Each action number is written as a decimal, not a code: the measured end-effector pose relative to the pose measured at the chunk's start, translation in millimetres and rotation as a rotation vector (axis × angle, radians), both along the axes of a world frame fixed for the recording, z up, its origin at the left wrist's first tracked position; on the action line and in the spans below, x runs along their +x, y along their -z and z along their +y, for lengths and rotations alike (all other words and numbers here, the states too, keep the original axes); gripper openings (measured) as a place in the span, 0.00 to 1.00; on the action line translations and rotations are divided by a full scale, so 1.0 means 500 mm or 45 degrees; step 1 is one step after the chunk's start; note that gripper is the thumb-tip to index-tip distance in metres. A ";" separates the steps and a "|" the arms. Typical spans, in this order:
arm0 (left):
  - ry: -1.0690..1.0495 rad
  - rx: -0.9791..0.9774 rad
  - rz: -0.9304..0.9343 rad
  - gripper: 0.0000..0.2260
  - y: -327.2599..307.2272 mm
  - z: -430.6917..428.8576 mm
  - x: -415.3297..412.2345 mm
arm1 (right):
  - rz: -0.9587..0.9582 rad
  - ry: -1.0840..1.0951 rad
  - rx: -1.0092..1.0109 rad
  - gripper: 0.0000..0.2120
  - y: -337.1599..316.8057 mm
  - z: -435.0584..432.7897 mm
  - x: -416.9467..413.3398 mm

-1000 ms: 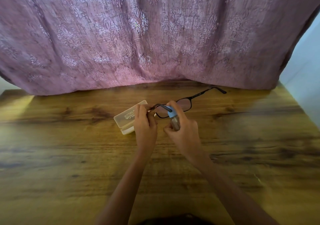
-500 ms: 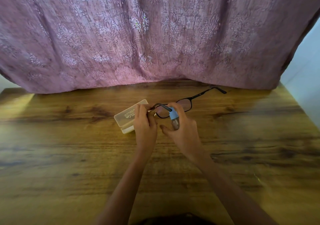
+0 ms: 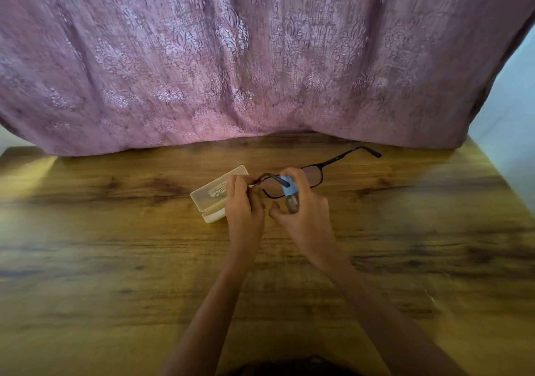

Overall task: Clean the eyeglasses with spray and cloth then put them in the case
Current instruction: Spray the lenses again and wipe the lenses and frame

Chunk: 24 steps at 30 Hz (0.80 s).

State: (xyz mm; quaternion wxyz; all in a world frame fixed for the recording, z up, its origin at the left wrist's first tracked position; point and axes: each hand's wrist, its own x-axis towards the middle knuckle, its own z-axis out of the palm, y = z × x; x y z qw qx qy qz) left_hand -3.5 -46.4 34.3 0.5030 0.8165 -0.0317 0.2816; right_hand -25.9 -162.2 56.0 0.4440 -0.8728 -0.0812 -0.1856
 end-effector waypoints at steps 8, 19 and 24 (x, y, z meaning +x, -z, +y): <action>0.003 -0.005 0.002 0.08 0.003 0.001 0.002 | -0.005 -0.010 -0.045 0.29 0.004 0.001 0.000; -0.006 -0.046 0.004 0.07 0.017 0.006 0.007 | 0.116 -0.040 0.072 0.27 -0.002 -0.060 0.007; -0.016 -0.033 -0.001 0.05 0.017 0.007 0.006 | 0.047 0.004 0.006 0.23 -0.004 -0.083 0.003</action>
